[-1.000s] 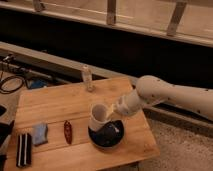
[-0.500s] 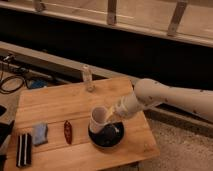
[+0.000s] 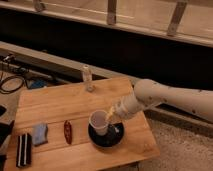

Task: Place the ceramic cup in the ceramic bowl

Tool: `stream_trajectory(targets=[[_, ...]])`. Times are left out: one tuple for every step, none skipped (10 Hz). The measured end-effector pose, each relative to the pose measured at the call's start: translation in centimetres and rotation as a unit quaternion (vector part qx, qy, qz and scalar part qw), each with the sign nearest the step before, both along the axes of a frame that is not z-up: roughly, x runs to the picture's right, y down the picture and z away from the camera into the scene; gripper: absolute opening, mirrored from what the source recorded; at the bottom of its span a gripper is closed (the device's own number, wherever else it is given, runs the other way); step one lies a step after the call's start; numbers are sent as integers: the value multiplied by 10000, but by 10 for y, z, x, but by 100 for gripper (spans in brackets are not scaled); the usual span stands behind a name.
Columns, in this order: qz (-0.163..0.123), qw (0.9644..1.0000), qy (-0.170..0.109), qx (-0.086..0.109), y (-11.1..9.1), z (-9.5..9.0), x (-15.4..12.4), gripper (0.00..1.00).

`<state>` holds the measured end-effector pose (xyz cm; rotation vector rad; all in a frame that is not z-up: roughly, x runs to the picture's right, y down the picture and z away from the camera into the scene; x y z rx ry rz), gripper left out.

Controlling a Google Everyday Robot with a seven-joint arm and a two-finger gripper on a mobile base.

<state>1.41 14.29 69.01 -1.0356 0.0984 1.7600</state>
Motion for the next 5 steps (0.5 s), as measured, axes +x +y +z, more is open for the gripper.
stream_trajectory(targets=[[-27, 10000, -20, 13, -2, -3, -1, 36], [-33, 10000, -22, 15, -2, -3, -1, 40], [-47, 10000, -29, -4, 0, -2, -2, 47], [-53, 10000, -34, 0, 0, -1, -3, 56], [-58, 10000, -30, 21, 0, 0, -3, 60]])
